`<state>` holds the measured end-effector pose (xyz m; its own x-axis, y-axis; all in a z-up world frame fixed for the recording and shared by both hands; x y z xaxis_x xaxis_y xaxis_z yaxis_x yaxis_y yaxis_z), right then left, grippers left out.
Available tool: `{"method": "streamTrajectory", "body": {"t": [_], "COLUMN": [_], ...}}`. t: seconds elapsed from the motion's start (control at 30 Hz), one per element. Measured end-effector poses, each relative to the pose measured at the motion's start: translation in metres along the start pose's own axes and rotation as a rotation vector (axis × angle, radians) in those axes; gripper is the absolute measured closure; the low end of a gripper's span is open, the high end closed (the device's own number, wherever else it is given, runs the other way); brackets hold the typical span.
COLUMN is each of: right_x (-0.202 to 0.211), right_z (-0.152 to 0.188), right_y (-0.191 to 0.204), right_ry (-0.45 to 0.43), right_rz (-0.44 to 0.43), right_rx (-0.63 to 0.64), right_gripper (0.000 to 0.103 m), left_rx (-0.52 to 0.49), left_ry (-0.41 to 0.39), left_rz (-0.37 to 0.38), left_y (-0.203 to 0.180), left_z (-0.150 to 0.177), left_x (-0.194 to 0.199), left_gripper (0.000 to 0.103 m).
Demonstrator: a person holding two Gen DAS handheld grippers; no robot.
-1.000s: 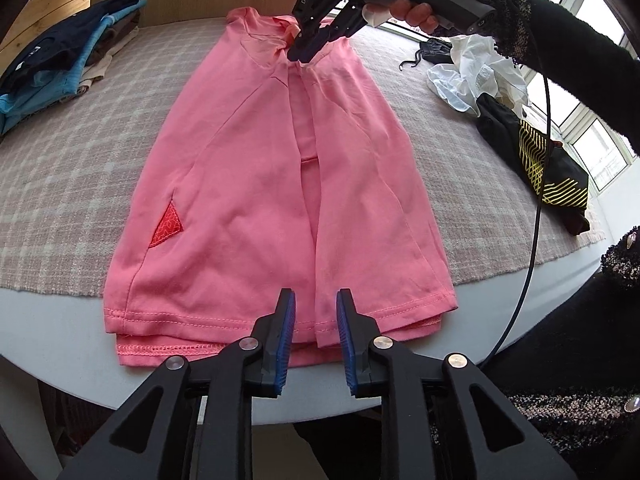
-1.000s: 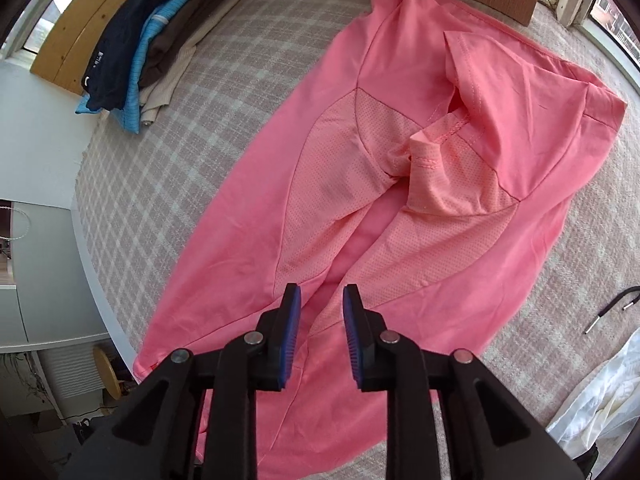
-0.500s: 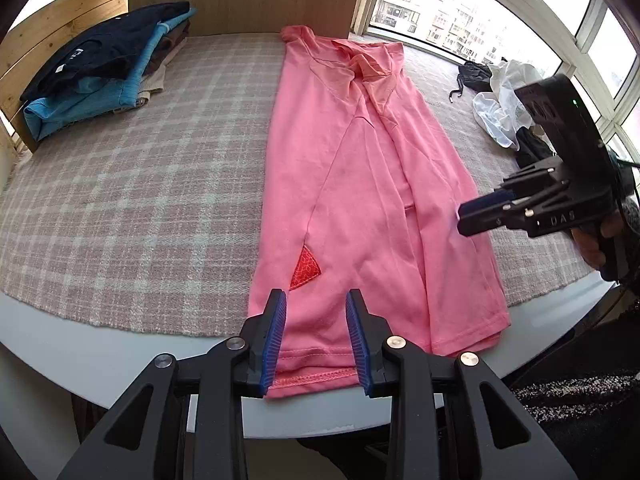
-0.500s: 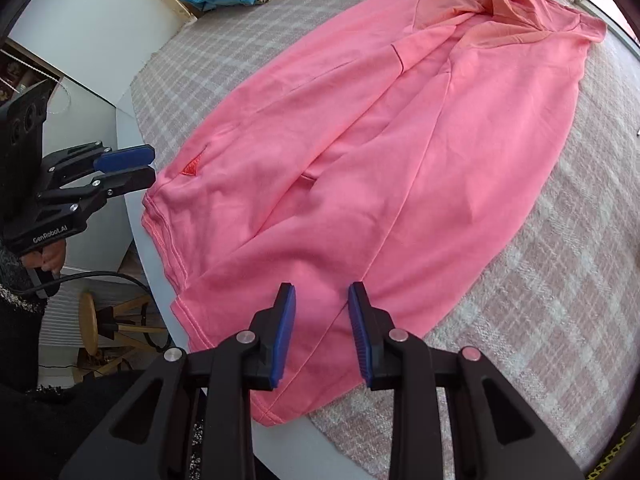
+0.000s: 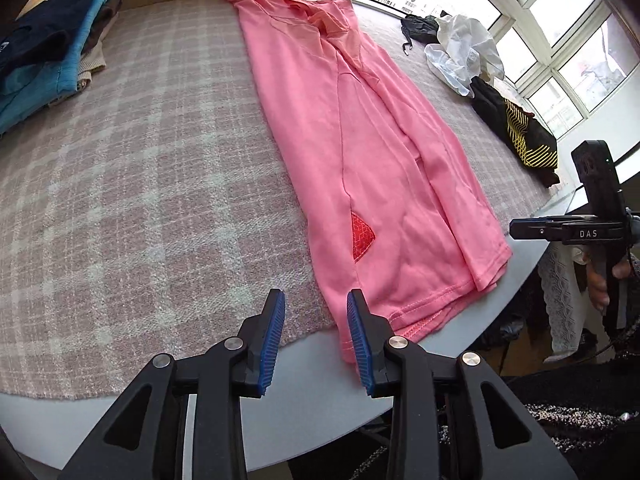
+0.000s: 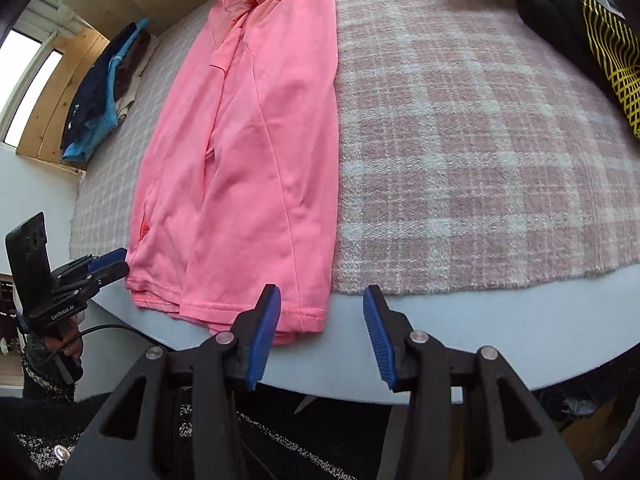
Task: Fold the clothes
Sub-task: 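Open both grippers and pull them back from the folded shirt, then move both open grippers to the hem end of the pink strip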
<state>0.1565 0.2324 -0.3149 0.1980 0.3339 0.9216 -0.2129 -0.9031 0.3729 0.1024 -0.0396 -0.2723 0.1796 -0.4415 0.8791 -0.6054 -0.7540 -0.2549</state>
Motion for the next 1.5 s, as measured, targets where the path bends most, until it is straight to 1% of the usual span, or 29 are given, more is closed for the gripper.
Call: {"method": "streamTrajectory", "body": {"t": [0.07, 0.1, 0.17, 0.2, 0.27, 0.47, 0.53, 0.57, 0.63, 0.67, 0.8, 0.9, 0.97, 1.07, 1.1, 1.23, 1.3, 1.4, 1.5], "right_x": [-0.005, -0.007, -0.011, -0.011, -0.012, -0.016, -0.014, -0.008, 0.013, 0.018, 0.012, 0.000, -0.004, -0.005, -0.002, 0.018, 0.015, 0.008, -0.001], "right_z": [0.001, 0.001, 0.002, 0.000, -0.001, 0.006, 0.007, 0.006, 0.006, 0.010, 0.042, 0.055, 0.055, 0.050, 0.048, 0.030, 0.019, 0.009, 0.007], "right_y": [0.003, 0.004, 0.007, 0.008, 0.011, 0.023, 0.024, 0.022, 0.016, 0.014, 0.024, 0.037, 0.035, 0.031, 0.028, 0.007, -0.001, 0.007, 0.021], "right_ry": [-0.010, -0.015, -0.024, -0.023, -0.010, 0.035, 0.045, 0.034, -0.025, -0.040, -0.025, -0.048, -0.087, -0.102, -0.102, -0.147, -0.137, -0.125, -0.109], "right_rz": [0.003, 0.004, 0.007, 0.008, 0.011, -0.033, -0.039, -0.067, -0.131, -0.134, -0.083, -0.043, 0.002, -0.009, -0.026, -0.074, -0.052, -0.038, 0.007], "right_rx": [-0.010, -0.015, -0.021, -0.011, 0.006, 0.076, 0.085, 0.061, 0.024, 0.034, 0.172, 0.249, 0.257, 0.209, 0.181, 0.038, 0.004, 0.019, 0.084], "right_gripper": [0.060, 0.060, 0.059, 0.059, 0.058, 0.057, 0.057, 0.057, 0.057, 0.057, 0.057, 0.057, 0.057, 0.057, 0.057, 0.057, 0.057, 0.057, 0.057], "left_rx": [-0.014, -0.021, -0.036, -0.046, -0.060, -0.065, -0.080, -0.082, -0.085, -0.087, -0.137, -0.182, -0.176, -0.154, -0.152, -0.148, -0.131, -0.114, -0.118], "left_ry": [0.016, 0.024, 0.040, 0.037, 0.034, 0.027, 0.043, 0.043, 0.041, 0.038, 0.034, 0.054, 0.072, 0.087, 0.091, 0.102, 0.106, 0.121, 0.137], "left_rz": [0.038, 0.057, 0.094, 0.096, 0.097, 0.100, 0.084, 0.070, 0.043, 0.031, 0.011, 0.015, 0.028, 0.039, 0.041, 0.042, 0.056, 0.052, 0.039], "left_y": [-0.004, -0.006, -0.011, -0.014, -0.018, -0.031, -0.035, -0.035, -0.035, -0.034, -0.039, -0.044, -0.044, -0.040, -0.040, -0.039, -0.037, -0.036, -0.038], "left_z": [0.003, 0.004, 0.007, 0.006, 0.003, 0.000, 0.002, 0.003, 0.003, 0.002, -0.002, -0.004, -0.005, -0.005, -0.003, 0.003, 0.005, 0.008, 0.011], "left_x": [-0.003, -0.004, -0.007, -0.007, -0.009, -0.012, -0.016, -0.016, -0.012, -0.009, 0.003, 0.003, -0.001, -0.005, -0.004, -0.001, -0.001, -0.007, -0.012], "left_gripper": [0.069, 0.065, 0.064, 0.064, 0.064, 0.064, 0.064, 0.064, 0.064, 0.064, 0.064, 0.064, 0.064, 0.064, 0.064, 0.064, 0.064, 0.064, 0.064]}}
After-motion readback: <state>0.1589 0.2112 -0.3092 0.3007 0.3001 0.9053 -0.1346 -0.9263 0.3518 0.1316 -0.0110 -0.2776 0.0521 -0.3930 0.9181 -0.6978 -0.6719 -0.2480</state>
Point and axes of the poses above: each gripper's, at about its wrist camera, not at the fingertips, and x roughly against the way its jaws point, y to its left, z to its underside, the point moved 8 cm from there along -x, roughly the way its jaws point, and after that the axes turned 9 degrees about -x, right-handed, at the moved point
